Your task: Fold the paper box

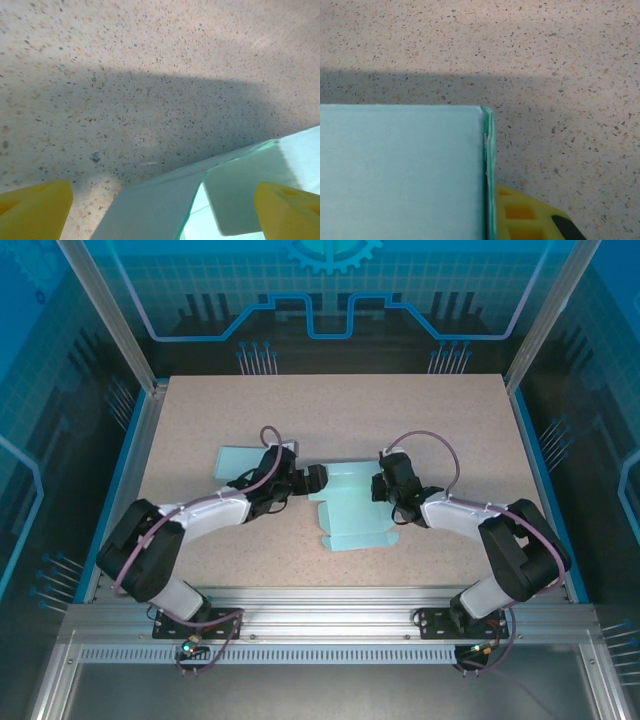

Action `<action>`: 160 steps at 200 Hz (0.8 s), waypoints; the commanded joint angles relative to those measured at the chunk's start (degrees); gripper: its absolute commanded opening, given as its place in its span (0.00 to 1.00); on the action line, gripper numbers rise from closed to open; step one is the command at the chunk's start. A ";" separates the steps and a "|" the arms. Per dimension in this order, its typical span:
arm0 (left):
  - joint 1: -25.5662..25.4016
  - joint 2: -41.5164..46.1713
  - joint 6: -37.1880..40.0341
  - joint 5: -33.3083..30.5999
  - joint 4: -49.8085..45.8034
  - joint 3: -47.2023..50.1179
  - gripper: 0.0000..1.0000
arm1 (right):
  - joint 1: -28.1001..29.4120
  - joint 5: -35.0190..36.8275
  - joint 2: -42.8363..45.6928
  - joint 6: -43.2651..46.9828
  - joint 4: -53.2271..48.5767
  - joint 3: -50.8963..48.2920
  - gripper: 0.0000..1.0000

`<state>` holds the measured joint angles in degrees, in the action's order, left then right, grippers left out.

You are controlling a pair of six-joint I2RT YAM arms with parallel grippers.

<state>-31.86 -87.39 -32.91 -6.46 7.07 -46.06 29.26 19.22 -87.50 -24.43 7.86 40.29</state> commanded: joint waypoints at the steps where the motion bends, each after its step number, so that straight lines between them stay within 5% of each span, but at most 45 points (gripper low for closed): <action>1: -0.40 4.05 0.91 -2.46 -2.47 3.10 0.94 | 0.61 0.90 -0.21 -1.02 -1.26 1.70 0.00; 73: -0.35 7.54 -1.20 -2.95 -5.15 10.91 0.89 | 0.72 -0.52 0.89 -1.75 -2.20 2.20 0.00; 160: -1.00 2.08 -2.95 -2.54 5.01 14.12 0.89 | 0.72 -0.72 6.45 -3.70 -6.77 2.92 0.00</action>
<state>-32.05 -82.63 -34.68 -8.34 6.50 -32.03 29.28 19.05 -82.78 -26.59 2.39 42.02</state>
